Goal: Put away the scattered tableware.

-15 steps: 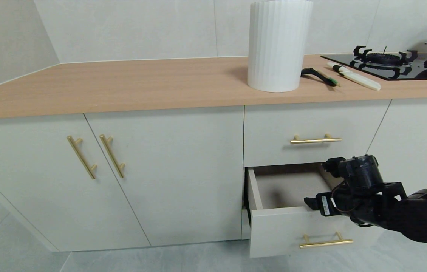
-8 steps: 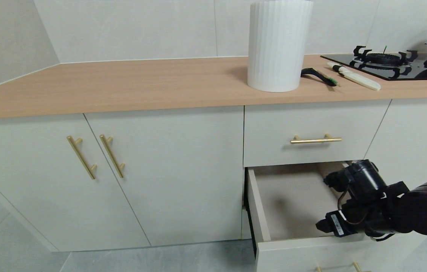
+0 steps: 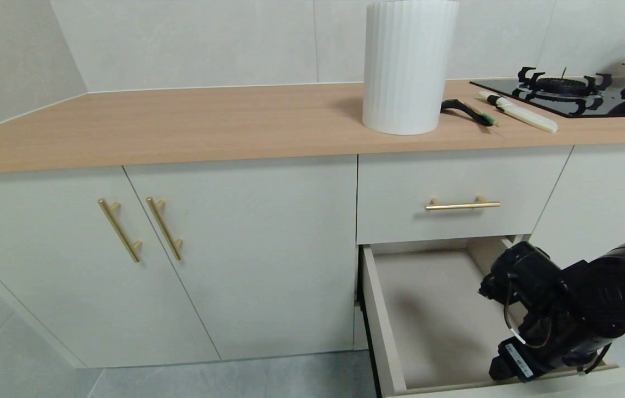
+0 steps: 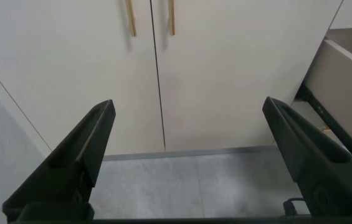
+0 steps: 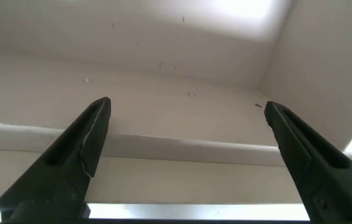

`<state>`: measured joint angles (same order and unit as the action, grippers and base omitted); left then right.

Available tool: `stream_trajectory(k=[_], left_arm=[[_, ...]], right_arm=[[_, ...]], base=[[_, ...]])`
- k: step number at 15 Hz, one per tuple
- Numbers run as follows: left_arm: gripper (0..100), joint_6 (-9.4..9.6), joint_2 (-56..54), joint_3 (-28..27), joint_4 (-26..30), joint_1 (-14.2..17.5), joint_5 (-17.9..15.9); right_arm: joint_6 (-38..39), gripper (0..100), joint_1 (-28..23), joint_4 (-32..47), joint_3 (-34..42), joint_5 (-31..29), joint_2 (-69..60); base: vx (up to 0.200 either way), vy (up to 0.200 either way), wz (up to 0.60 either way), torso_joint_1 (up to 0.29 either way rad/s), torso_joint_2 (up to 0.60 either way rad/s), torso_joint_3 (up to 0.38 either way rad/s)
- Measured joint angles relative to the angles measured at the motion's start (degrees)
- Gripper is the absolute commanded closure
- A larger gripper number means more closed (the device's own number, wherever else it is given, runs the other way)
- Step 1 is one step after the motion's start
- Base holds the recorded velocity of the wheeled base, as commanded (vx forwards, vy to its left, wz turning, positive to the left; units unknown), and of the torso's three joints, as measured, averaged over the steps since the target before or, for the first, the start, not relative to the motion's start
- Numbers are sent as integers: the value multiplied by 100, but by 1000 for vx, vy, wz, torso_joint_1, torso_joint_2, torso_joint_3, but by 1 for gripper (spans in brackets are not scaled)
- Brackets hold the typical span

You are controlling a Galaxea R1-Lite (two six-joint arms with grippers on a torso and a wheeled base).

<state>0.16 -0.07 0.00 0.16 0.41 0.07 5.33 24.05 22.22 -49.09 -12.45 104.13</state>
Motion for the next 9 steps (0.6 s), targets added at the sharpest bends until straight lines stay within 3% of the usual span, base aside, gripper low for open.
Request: stream_trajectory(k=[4,9], left_arm=[[0,2,0,0,0,0,0],[0,2,0,0,0,0,0]], right_arm=[[-51,0,284,745,-11,73,11],[-163,0,450,1001,-11,62,177]], base=[[0,0,0,0,0,0],[0,0,0,0,0,0]])
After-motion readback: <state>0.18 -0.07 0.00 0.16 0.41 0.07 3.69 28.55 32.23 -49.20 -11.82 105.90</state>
